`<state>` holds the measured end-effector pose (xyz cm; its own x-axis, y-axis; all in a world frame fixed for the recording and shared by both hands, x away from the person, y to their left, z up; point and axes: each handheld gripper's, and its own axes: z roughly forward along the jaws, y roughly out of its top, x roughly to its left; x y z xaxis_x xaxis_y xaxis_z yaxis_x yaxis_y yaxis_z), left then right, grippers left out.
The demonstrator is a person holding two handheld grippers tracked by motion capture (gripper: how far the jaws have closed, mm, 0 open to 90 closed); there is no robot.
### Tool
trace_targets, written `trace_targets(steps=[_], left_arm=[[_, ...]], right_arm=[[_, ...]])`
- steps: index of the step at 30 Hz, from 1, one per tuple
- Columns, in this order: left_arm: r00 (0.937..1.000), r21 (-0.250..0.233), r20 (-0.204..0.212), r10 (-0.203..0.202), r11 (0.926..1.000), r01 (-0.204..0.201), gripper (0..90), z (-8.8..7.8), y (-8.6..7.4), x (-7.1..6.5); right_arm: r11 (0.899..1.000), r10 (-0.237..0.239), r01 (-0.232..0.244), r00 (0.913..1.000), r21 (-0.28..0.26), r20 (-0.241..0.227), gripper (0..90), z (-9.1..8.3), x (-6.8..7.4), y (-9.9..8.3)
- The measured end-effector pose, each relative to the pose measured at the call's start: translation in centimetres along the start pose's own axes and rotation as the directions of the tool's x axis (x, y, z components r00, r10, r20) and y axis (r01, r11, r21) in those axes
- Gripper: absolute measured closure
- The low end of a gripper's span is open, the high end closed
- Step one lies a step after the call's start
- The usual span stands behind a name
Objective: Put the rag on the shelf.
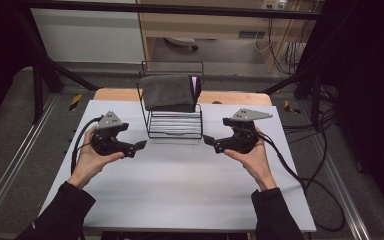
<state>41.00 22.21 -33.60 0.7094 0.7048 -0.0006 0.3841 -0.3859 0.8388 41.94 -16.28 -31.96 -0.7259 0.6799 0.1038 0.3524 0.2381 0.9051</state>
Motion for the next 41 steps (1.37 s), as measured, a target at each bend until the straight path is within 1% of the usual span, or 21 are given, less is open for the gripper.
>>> trace_targets(steps=[2,5,6,10,11,13,16,18,20,23,27,28,31,34,36,41], left_arm=[[0.9999,0.017,0.01,-0.012,0.9998,0.011,9.6,0.4,-1.4,-0.1],[0.9991,0.031,0.022,-0.036,0.9989,0.035,9.2,0.9,-3.5,-0.2],[0.9989,0.035,0.02,-0.041,0.9986,0.04,9.3,1.1,-4.2,-0.2],[0.9983,0.045,0.029,-0.051,0.9977,0.049,9.7,1.3,-6.5,-0.4],[0.9983,0.047,0.028,-0.052,0.9976,0.05,10.0,1.4,-7.1,-0.4],[0.9982,0.049,0.025,-0.055,0.9973,0.053,10.0,1.3,-8.0,-0.4],[0.997,0.045,0.026,-0.072,0.9964,0.071,10.4,1.2,-9.4,-0.2],[0.997,0.05,0.029,-0.072,0.9963,0.07,10.6,1.1,-10.3,0.0],[0.9975,0.067,0.03,-0.064,0.9958,0.062,10.6,1.0,-10.8,0.1],[0.9974,0.069,0.032,-0.065,0.9957,0.062,10.9,0.8,-11.4,0.2],[0.9972,0.087,0.045,-0.06,0.9947,0.056,9.8,0.8,-12.2,0.3],[0.9972,0.093,0.047,-0.058,0.9942,0.053,9.3,0.8,-12.3,0.3],[0.9972,0.098,0.045,-0.059,0.9938,0.054,8.9,0.9,-12.6,0.3],[0.9972,0.095,0.045,-0.06,0.9939,0.055,7.8,0.8,-12.8,0.4],[0.997,0.095,0.048,-0.06,0.9939,0.055,7.9,0.7,-12.9,0.4],[0.9966,0.087,0.047,-0.067,0.9942,0.063,8.0,0.6,-13.0,0.5]], right_arm=[[1.0,0.027,-0.027,0.9996,0.011,-0.007,2.0,0.0,-0.1,-1.4],[0.998,0.047,-0.047,0.9988,0.041,-0.011,0.9,0.1,-0.4,-3.6],[0.998,0.047,-0.046,0.9988,0.048,-0.017,0.9,0.0,-0.5,-4.3],[0.995,0.065,-0.064,0.9978,0.07,-0.008,0.8,-0.2,-0.9,-6.5],[0.995,0.063,-0.062,0.998,0.074,-0.007,0.7,-0.2,-1.1,-7.1],[0.994,0.061,-0.059,0.9981,0.088,-0.013,0.8,-0.4,-1.3,-8.2],[0.993,0.068,-0.065,0.9975,0.098,-0.023,0.7,-0.8,-1.6,-9.8],[0.991,0.07,-0.067,0.9973,0.113,-0.021,0.8,-1.1,-1.9,-10.8],[0.99,0.079,-0.075,0.9964,0.12,-0.029,0.8,-1.5,-2.3,-11.8],[0.986,0.11,-0.106,0.9937,0.13,-0.023,0.8,-2.0,-2.7,-13.3],[0.981,0.116,-0.113,0.9932,0.155,-0.009,0.8,-2.8,-3.3,-14.8],[0.982,0.117,-0.114,0.9931,0.152,-0.007,0.8,-3.0,-3.4,-15.0],[0.98,0.137,-0.135,0.9905,0.143,-0.006,0.9,-3.5,-3.7,-15.6],[0.98,0.126,-0.126,0.9919,0.155,0.009,0.9,-3.9,-3.9,-16.0],[0.978,0.132,-0.132,0.9912,0.161,0.01,0.9,-4.0,-3.9,-16.2],[0.976,0.128,-0.128,0.9918,0.175,0.01,0.9,-4.0,-3.8,-16.3]])
